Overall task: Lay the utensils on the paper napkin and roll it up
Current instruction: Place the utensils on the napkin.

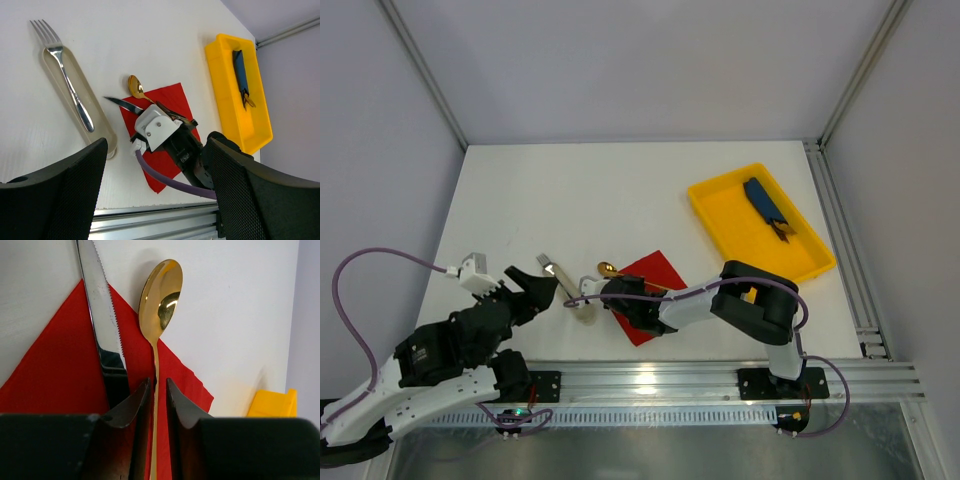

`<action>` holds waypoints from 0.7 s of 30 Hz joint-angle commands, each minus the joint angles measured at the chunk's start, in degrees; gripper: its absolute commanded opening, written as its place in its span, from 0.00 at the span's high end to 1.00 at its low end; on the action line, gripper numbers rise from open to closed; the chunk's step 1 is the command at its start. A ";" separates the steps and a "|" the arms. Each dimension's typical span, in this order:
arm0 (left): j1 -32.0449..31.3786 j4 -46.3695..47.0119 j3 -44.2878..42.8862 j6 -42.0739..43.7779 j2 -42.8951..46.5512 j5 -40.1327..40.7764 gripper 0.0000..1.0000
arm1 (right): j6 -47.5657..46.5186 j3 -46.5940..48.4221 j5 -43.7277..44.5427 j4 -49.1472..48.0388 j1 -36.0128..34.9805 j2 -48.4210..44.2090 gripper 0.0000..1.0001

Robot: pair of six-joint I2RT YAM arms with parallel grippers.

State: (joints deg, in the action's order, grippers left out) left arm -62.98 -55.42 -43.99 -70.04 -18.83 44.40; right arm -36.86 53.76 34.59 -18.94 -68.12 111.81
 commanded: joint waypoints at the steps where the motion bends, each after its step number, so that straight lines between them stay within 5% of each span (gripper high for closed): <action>1: -0.04 -1.09 -0.05 -0.27 0.99 1.83 0.19 | 2.14 1.18 -0.57 -1.63 0.18 -2.12 0.78; 11: -0.04 -1.19 -0.22 -0.45 1.07 1.83 0.19 | 7.93 1.79 -3.30 1.27 0.09 -6.78 0.76; 21: -0.04 -1.27 -0.75 -0.19 0.37 2.44 0.19 | 27.78 11.00 -23.03 20.32 8.16 -11.97 0.65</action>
State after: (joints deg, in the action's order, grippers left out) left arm -62.98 -56.49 -43.99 -70.08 -18.20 44.56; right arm -19.64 59.59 21.32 -5.04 -63.83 102.00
